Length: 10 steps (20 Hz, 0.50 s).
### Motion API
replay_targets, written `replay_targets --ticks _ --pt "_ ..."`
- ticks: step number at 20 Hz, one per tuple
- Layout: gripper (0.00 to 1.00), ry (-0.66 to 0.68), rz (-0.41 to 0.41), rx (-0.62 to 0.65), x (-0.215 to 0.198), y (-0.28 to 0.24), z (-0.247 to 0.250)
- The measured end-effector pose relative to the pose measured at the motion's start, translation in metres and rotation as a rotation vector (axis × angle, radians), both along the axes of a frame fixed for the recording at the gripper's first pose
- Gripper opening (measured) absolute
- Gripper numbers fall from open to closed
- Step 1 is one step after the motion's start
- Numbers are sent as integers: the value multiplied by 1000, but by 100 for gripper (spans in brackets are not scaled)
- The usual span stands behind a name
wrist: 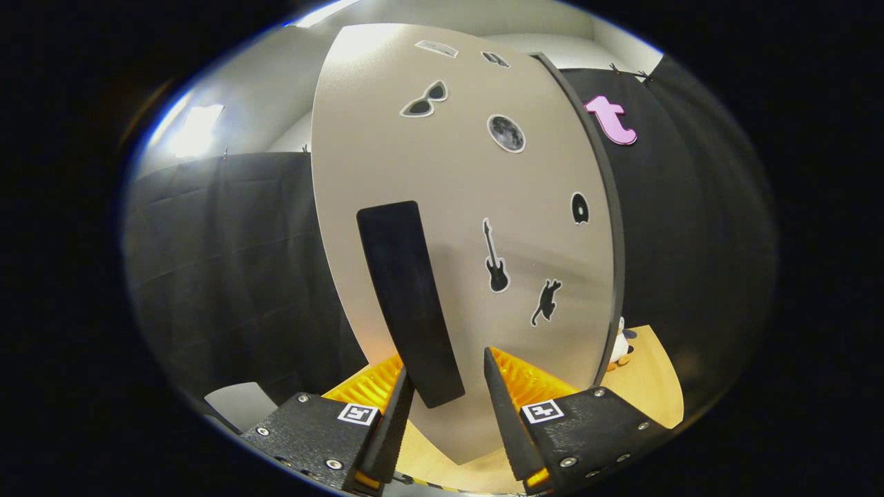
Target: Open the shoe cabinet door, grab the shoes and put them into the shoe cabinet, then close the shoe cabinet door.
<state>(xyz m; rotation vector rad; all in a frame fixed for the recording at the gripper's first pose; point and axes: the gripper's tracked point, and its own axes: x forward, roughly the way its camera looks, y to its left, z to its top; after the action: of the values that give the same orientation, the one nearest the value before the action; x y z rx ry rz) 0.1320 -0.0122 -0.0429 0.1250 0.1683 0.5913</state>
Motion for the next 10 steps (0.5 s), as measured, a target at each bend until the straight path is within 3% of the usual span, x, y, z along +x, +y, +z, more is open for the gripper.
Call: replay_targets --ticks 10 --pt "69 -40 29 -88 9 15 -1"
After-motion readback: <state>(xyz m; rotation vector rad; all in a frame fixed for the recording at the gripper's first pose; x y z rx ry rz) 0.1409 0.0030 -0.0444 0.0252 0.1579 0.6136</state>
